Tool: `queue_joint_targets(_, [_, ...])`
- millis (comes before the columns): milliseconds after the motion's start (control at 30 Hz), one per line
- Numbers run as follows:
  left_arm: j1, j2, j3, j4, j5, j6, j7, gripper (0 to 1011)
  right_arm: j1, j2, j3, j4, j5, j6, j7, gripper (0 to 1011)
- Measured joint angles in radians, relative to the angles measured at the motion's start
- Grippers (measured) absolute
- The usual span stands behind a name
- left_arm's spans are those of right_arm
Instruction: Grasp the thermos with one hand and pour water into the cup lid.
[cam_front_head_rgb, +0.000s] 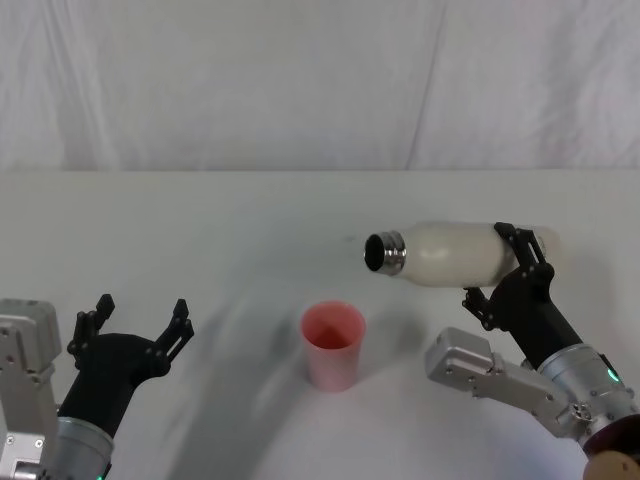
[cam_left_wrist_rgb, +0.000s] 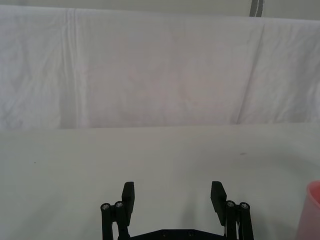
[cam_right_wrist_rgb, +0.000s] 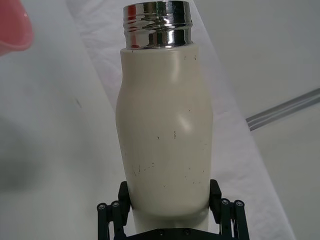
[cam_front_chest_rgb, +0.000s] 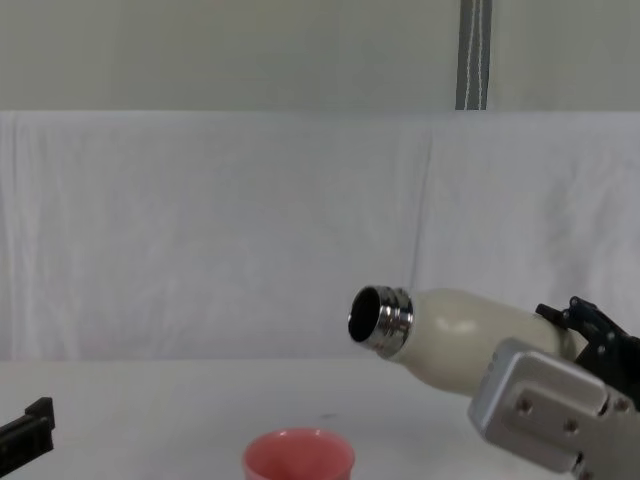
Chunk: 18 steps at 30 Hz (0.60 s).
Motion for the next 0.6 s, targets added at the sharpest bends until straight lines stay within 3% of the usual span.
queue_joint_targets(267, [0.0,0.0,0.0,0.0,0.0,0.0,0.0,1001,0.01,0.017,-0.021,0.019,-0.058,-0.033,-0.037,952])
queue_joint_targets(600, [0.0,0.0,0.0,0.0,0.0,0.0,0.0,1001,0.016,0.053,-0.042,0.01,-0.091,-0.042,-0.019,952])
